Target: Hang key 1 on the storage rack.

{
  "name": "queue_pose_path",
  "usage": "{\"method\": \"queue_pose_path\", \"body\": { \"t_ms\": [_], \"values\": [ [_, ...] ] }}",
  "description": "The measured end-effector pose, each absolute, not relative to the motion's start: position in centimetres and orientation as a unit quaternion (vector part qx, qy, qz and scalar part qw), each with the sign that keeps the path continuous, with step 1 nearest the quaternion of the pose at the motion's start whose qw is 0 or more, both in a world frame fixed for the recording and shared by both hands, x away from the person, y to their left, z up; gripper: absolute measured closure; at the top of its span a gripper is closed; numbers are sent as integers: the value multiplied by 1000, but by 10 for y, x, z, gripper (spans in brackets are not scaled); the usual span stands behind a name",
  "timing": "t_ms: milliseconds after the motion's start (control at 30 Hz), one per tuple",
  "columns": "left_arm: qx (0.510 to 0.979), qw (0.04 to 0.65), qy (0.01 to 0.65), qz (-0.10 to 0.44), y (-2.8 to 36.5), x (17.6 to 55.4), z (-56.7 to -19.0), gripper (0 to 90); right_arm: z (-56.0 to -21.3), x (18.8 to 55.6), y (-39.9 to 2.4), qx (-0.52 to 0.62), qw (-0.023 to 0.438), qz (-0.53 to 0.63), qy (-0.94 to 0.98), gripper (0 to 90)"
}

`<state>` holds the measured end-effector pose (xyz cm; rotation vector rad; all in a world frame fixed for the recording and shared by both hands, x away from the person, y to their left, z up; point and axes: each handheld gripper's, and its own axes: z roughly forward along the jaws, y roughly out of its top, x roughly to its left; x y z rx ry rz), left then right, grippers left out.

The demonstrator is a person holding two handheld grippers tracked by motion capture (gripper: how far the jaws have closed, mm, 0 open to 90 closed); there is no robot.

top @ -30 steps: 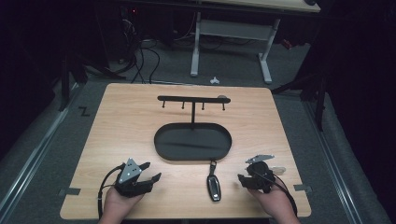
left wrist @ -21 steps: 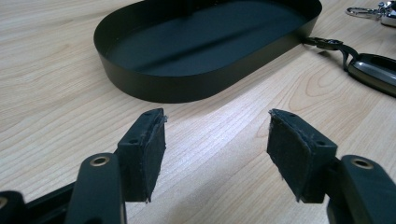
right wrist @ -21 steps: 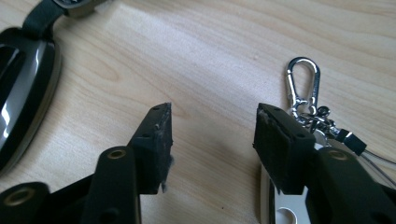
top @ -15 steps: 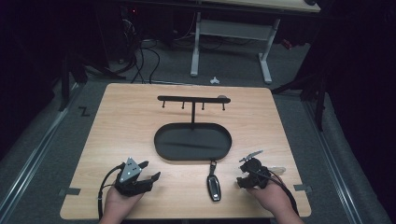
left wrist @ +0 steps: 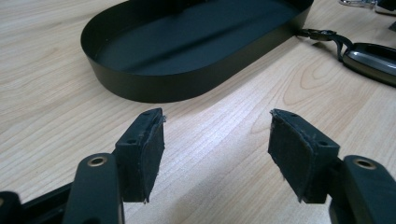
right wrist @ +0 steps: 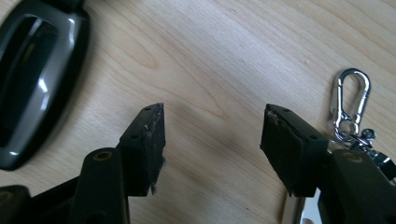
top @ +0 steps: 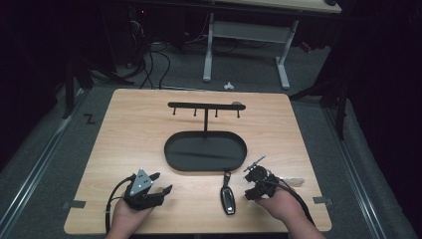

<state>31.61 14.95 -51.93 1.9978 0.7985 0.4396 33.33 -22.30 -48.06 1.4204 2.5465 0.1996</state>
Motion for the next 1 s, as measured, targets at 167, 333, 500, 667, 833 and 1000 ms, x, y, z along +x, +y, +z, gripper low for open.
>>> {"method": "queue_pose_path", "body": {
  "t_ms": [167, 333, 500, 667, 833, 1000],
  "values": [
    [812, 455, 320, 175, 149, 316, -520, 363, -475, 340, -217, 502, 87, 73, 857, 399],
    [813, 456, 317, 176, 149, 315, -520, 363, -471, 343, -208, 503, 77, 83, 857, 392],
    [814, 455, 315, 176, 149, 316, -520, 362, -466, 342, -190, 492, 67, 93, 863, 409],
    [816, 454, 313, 176, 149, 316, -520, 363, -465, 347, -175, 513, 43, 118, 849, 457],
    [818, 452, 310, 176, 149, 316, -520, 363, -471, 352, -161, 518, 30, 118, 846, 457],
    [818, 452, 308, 176, 148, 315, -520, 363, -477, 357, -149, 522, 23, 111, 846, 476]
  ]
}}
